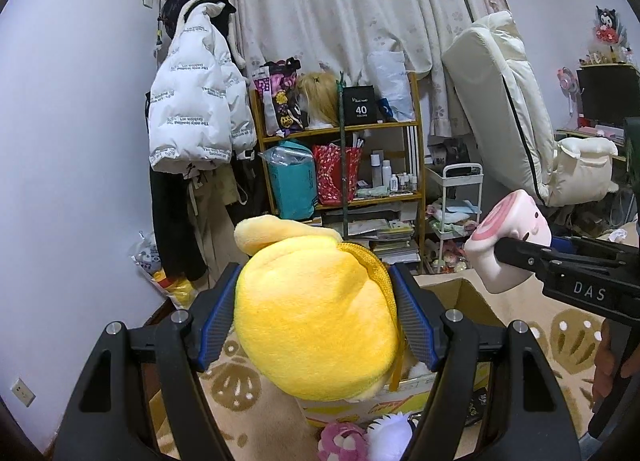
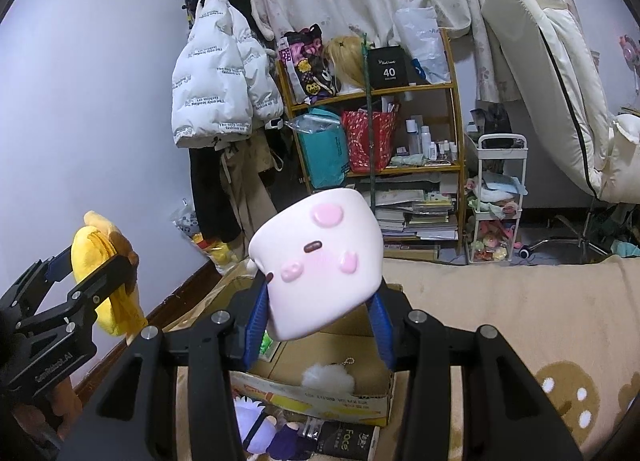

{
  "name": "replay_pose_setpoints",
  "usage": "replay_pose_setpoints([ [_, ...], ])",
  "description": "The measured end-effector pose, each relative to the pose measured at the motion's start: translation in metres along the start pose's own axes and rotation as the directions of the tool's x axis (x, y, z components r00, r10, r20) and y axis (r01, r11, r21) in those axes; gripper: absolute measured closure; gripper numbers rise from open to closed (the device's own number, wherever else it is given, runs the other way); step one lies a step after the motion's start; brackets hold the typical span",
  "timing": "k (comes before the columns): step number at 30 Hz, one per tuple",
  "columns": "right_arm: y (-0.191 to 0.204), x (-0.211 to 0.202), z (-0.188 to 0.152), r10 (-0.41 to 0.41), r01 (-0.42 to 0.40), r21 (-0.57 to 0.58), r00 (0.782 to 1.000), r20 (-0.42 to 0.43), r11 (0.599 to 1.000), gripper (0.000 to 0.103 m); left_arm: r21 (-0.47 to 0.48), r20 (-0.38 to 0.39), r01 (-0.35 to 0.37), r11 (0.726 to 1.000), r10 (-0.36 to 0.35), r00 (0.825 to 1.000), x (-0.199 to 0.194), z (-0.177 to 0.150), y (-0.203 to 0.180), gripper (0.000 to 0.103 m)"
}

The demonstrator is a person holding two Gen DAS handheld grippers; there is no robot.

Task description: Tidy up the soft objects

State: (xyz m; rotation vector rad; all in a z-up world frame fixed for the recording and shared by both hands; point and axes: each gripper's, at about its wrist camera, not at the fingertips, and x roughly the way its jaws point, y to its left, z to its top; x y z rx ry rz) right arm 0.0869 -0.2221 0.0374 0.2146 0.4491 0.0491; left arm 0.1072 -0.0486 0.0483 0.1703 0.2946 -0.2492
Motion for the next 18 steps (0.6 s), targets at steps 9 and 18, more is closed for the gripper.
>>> replay_pose_setpoints([
  [9,-0.006,0.015,-0.003,-0.004,0.004,0.011,1.0,-0.011,1.0,0.054,0.039,-0.025,0.013,0.999,-0.012,1.0,0.02,-0.007,-0.007,0.03],
  [18,-0.013,0.03,-0.013,0.001,0.001,0.035,0.999,-0.05,0.999,0.053,0.049,-0.07,0.026,0.998,-0.023,0.997,0.037,-0.018,-0.01,0.03],
])
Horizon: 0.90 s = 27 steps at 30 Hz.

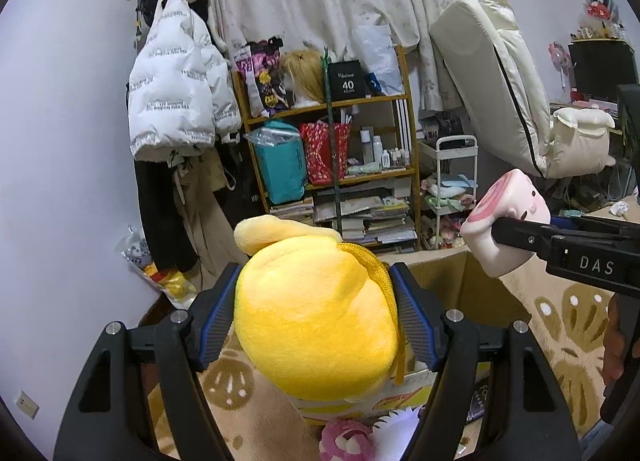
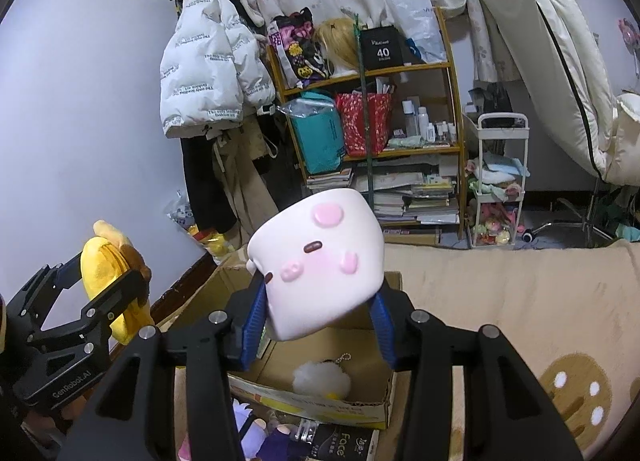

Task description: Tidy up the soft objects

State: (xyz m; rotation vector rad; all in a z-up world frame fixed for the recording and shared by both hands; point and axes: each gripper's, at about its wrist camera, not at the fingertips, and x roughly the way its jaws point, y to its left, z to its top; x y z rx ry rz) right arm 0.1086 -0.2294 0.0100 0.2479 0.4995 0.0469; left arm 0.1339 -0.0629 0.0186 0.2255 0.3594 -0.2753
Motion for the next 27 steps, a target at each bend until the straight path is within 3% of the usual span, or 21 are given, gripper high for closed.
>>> replay_pose_setpoints([
  [14,-0.009,0.027,-0.018,0.037,-0.035,0.028,0.996,-0.081,0.999,0.05,-0.02,-0.107,0.059,0.998,-0.061,0.992,0.038,-0.023,0.0,0.029],
  [20,-0.011,0.038,-0.024,0.079,-0.076,0.041,0.993,-0.092,0.996,0.048,-0.072,-0.145,0.082,0.994,-0.091,0.985,0.054,-0.026,0.006,0.029],
  [27,-0.01,0.051,-0.032,0.101,-0.096,0.041,0.987,-0.128,0.994,0.046,-0.113,-0.157,0.069,0.991,-0.086,0.984,0.069,-0.023,0.011,0.027],
])
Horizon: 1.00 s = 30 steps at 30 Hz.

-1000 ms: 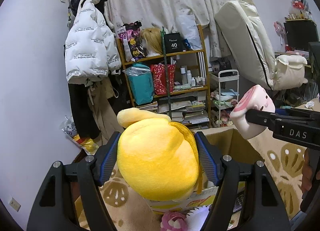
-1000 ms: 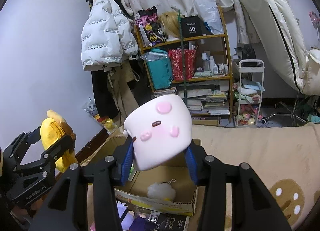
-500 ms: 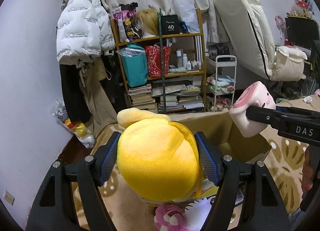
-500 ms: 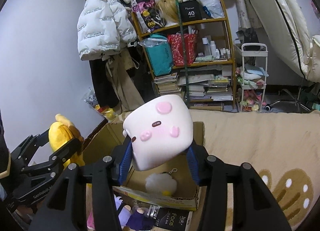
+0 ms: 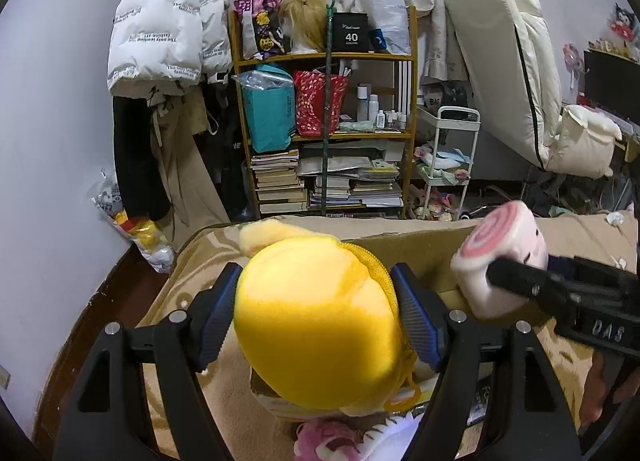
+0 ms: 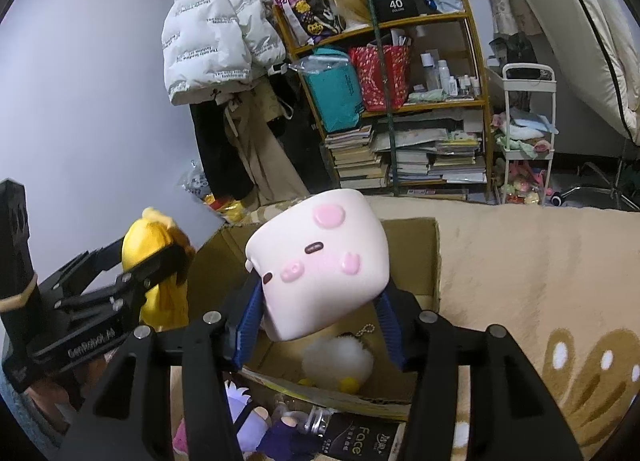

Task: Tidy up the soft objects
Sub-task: 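Open the left gripper to drop the yellow plush while the right gripper drops the pink square plush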

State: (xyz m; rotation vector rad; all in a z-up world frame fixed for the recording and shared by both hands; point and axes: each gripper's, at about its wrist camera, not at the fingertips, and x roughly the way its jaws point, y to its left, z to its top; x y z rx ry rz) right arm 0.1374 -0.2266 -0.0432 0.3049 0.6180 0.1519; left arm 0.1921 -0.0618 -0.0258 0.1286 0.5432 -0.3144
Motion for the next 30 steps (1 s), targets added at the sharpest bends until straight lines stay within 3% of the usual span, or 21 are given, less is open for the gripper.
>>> replay_pose_setpoints([
  [9,-0.002,0.011,-0.005,-0.011,0.011,-0.004,0.999,-0.047,1.0,0.042,0.021,-0.029,-0.006,1.0,0.006,1.0,0.005,-0.003,-0.005,0.023],
  [11,-0.001,0.011,-0.006,-0.018,0.017,-0.009,0.998,-0.054,1.0,0.04,0.02,-0.031,-0.016,1.0,0.017,0.999,0.005,-0.003,-0.004,0.014],
  [18,0.001,0.011,-0.008,-0.033,0.031,-0.024,0.997,-0.075,0.999,0.035,0.019,-0.039,-0.051,0.999,0.052,0.998,-0.005,-0.004,0.002,0.014],
  [21,0.002,0.01,-0.007,-0.037,0.035,-0.024,0.997,-0.066,0.999,0.022,0.015,-0.049,-0.055,0.998,0.055,0.997,-0.012,-0.004,0.005,0.014],
  [30,0.005,-0.012,-0.008,-0.042,0.042,-0.004,0.998,-0.04,0.999,0.011,0.008,-0.09,-0.08,0.997,0.08,0.993,-0.039,-0.013,0.013,0.013],
])
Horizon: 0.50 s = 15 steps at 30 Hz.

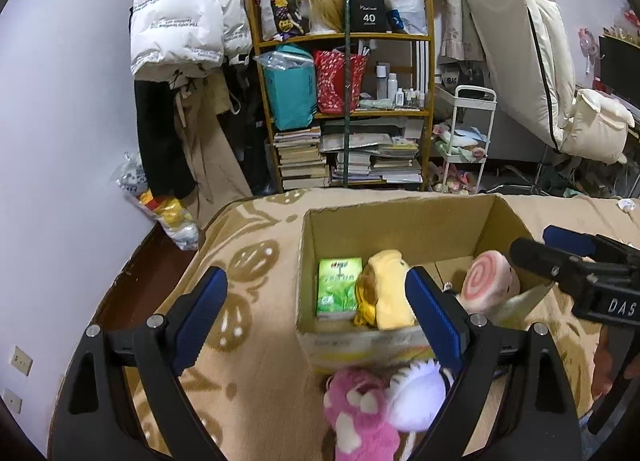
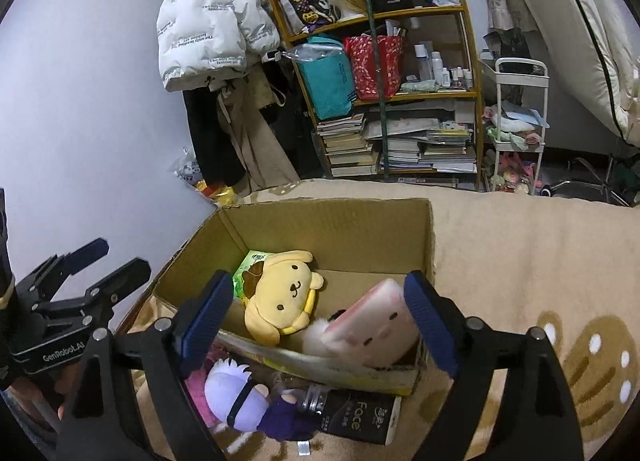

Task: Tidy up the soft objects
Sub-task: 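Open the left gripper to drop the yellow plush while the right gripper drops the pink square plush, then grasp the pink bear plush with the left gripper while the right gripper grasps the white-haired doll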

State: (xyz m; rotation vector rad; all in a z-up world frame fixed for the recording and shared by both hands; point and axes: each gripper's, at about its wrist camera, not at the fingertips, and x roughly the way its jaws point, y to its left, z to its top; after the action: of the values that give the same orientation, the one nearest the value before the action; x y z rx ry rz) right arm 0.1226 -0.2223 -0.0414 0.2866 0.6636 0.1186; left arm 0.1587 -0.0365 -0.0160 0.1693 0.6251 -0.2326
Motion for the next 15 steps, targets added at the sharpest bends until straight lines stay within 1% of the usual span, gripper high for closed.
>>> replay_pose_setpoints([
  [6,0.004,-0.016,-0.005,-0.003,0.003,0.015,1.0,-0.01,1.0,0.01,-0.025,-0.001,-0.041,0.999,0.041,0.999,-0.023,-0.006,0.008,0.013],
  [10,0.01,-0.03,-0.009,-0.01,0.01,0.007,1.0,-0.006,1.0,0.01,-0.031,-0.009,-0.054,0.998,0.053,0.999,-0.038,-0.011,0.012,0.013],
  [15,0.017,-0.042,-0.014,-0.018,0.018,0.002,1.0,-0.004,1.0,0.01,-0.043,-0.037,-0.026,0.999,0.025,0.999,-0.053,-0.017,0.012,0.012],
])
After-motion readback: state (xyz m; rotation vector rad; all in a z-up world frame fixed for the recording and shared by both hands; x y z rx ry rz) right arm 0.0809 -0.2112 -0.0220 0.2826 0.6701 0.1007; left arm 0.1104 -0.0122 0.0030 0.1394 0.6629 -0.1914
